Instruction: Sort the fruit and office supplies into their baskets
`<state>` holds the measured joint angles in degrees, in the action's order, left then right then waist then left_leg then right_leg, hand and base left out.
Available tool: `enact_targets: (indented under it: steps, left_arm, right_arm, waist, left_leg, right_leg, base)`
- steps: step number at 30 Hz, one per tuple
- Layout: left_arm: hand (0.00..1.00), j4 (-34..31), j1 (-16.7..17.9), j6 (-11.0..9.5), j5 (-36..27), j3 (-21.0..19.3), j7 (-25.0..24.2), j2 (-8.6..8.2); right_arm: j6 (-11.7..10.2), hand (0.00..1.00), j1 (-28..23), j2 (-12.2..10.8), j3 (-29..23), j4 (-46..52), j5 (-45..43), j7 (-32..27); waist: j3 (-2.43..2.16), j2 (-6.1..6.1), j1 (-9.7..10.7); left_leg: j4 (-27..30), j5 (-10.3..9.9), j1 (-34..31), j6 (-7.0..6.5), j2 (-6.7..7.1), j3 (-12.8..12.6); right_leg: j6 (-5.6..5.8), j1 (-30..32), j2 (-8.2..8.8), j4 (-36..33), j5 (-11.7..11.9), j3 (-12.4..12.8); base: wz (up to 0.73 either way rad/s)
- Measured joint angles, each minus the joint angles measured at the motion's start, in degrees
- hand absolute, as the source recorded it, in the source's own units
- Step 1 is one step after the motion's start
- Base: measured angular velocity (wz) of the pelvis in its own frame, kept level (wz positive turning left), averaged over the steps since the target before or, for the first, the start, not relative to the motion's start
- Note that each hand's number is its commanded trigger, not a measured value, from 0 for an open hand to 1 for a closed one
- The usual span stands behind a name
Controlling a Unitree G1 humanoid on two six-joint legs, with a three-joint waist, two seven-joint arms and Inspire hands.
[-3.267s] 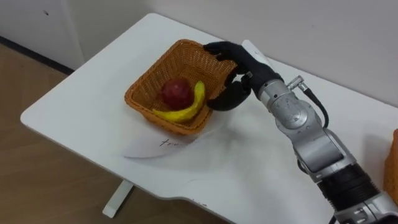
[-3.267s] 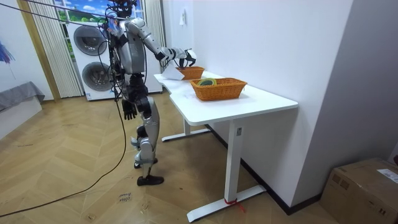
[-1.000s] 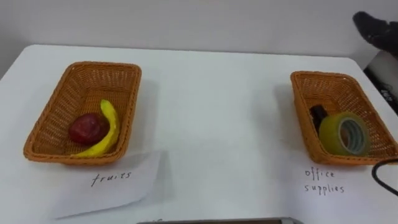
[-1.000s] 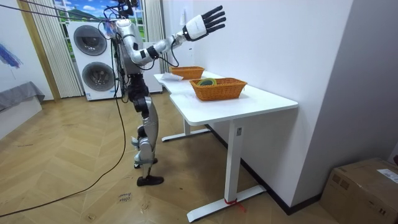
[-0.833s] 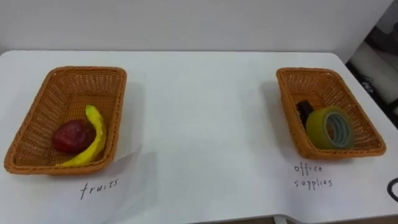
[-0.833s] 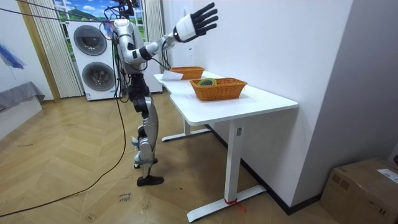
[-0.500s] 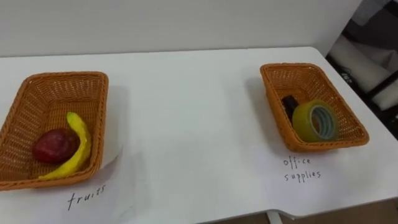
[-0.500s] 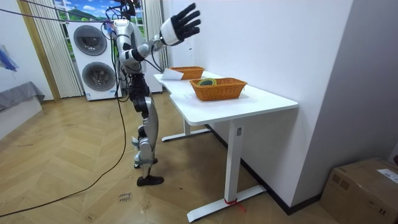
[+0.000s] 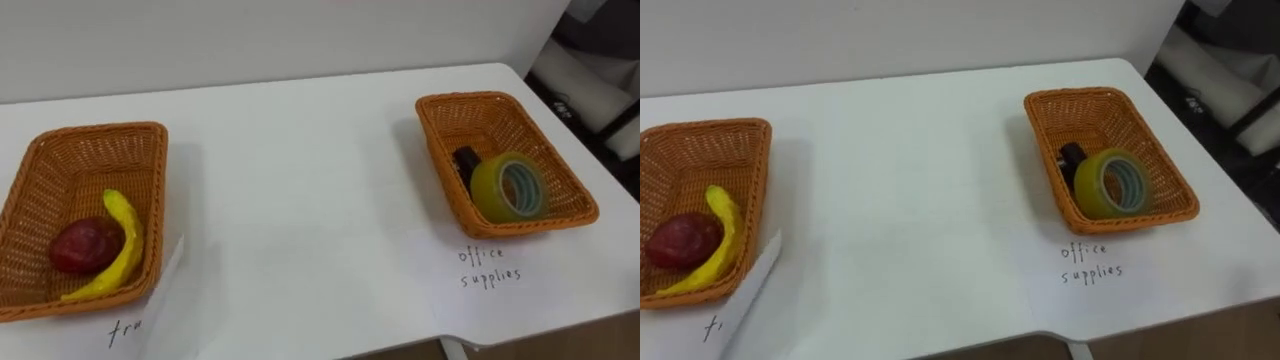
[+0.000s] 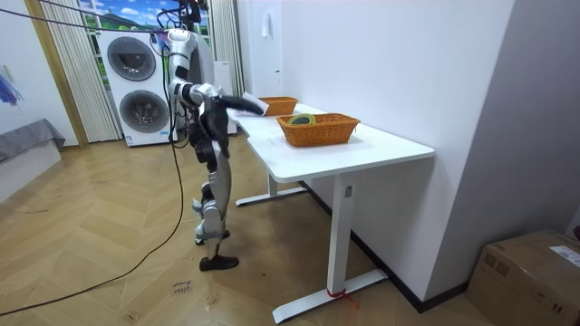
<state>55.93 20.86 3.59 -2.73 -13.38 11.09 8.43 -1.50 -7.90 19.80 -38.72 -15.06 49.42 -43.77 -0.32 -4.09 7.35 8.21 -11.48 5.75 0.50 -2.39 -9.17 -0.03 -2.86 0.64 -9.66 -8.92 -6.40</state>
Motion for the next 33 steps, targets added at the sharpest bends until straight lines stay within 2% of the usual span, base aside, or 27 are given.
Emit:
enact_targets:
  steps: [4, 8, 11, 14, 16, 21, 25, 29, 32, 33]
  left_arm:
    - [0.00, -0.3, -0.3, 0.0, -0.1, 0.1, 0.0, -0.49]
    - [0.00, -0.2, -0.4, -0.1, -2.2, 0.1, -0.4, -0.71]
    - [0.00, 0.5, -0.3, -0.3, -2.2, 0.1, -0.5, -0.81]
    - [0.00, 0.5, -0.2, -0.3, -2.1, -0.1, -0.6, -0.87]
    - [0.00, 0.5, -0.3, -0.2, -2.0, -0.2, -1.8, -0.93]
    - [0.00, 0.5, -0.6, -0.2, -2.1, -0.1, -2.9, -1.39]
    - [0.00, 1.5, -1.1, -0.2, -1.6, 0.0, -3.0, -2.59]
    - [0.00, 4.3, -1.8, -0.6, -1.6, 0.2, -2.8, -2.70]
    - [0.00, 6.0, -3.0, -0.2, -1.6, 1.5, -2.7, -2.64]
    - [0.00, 6.0, -3.1, -0.2, -1.7, 1.8, -2.6, -2.66]
  right_arm:
    - [-1.1, 0.00, -0.3, -3.1, 0.0, -8.6, 5.0, 0.0]
    - [-2.7, 0.00, -0.5, -4.9, 0.5, -20.6, 9.3, 0.7]
    - [-2.7, 0.00, -0.6, -5.6, 0.5, -29.6, 11.0, 1.6]
    - [-2.7, 0.00, -1.7, -7.1, 0.5, -32.3, 11.6, 2.7]
    - [-2.8, 0.00, -2.4, -9.0, 0.8, -33.4, 10.6, 3.9]
    - [-2.7, 0.00, -2.9, -11.0, 4.6, -39.9, 10.6, 6.3]
    - [-1.8, 0.00, -2.9, -12.4, 11.4, -47.7, 1.9, 11.2]
    - [-0.1, 0.00, -2.4, -12.9, 19.9, -51.2, -8.0, 18.1]
    - [1.2, 0.00, -2.2, -12.9, 28.8, -51.7, -22.7, 24.2]
    - [1.4, 0.00, -2.0, -12.9, 30.2, -51.7, -25.1, 25.1]
  waist:
    - [0.13, 0.20, 0.0]
    - [0.28, 0.95, 0.0]
    - [0.22, 1.30, -0.1]
    - [0.20, 1.61, -0.2]
    - [0.13, 1.77, -0.2]
    - [-0.16, 2.13, -1.2]
    - [-0.06, 2.59, -2.5]
    - [-0.06, 2.77, -3.4]
    - [-0.02, 3.01, -5.3]
    - [-0.02, 3.02, -5.8]
  left_leg:
    - [0.0, -0.1, 0.0, -0.03, 0.06, -0.1]
    - [0.0, -0.3, 0.1, -0.03, 0.07, 0.1]
    - [0.0, -0.3, 0.1, -0.03, 0.12, 0.2]
    - [-0.1, -0.3, 0.0, -0.02, 0.10, 0.2]
    - [0.0, -0.3, 0.0, 0.00, 0.07, 0.1]
    - [0.0, -0.3, 0.4, 0.01, 0.13, 0.1]
    - [0.5, -0.9, 0.8, -0.02, 0.15, 0.5]
    - [0.6, -1.0, 0.9, -0.03, 0.17, 0.7]
    - [0.7, -1.0, 0.8, 0.02, 0.15, 0.9]
    - [0.7, -1.0, 0.8, 0.02, 0.15, 1.0]
  right_leg:
    - [0.09, 0.0, 0.00, 0.2, -0.1, 0.2]
    - [0.13, -0.2, 0.01, 0.1, -0.1, -0.1]
    - [0.15, -0.1, 0.05, 0.0, -0.3, -0.1]
    - [0.11, 0.0, 0.05, -0.2, -0.5, 0.1]
    - [0.07, 0.0, 0.02, -0.3, -0.6, 0.4]
    - [0.07, -0.4, 0.05, -0.2, -0.6, 0.1]
    - [0.25, -0.6, 0.22, -0.2, -1.4, -0.1]
    - [0.22, -1.0, 0.21, -0.2, -1.4, -0.4]
    - [0.17, -0.9, 0.29, -0.1, -1.3, -1.1]
    - [0.17, -0.9, 0.29, -0.1, -1.3, -1.2]
  base:
    - [0.00]
    - [0.02]
    - [0.01]
    - [0.00]
    - [0.00]
    - [0.00]
    - [0.05]
    - [0.02]
    - [0.04]
    - [0.07]
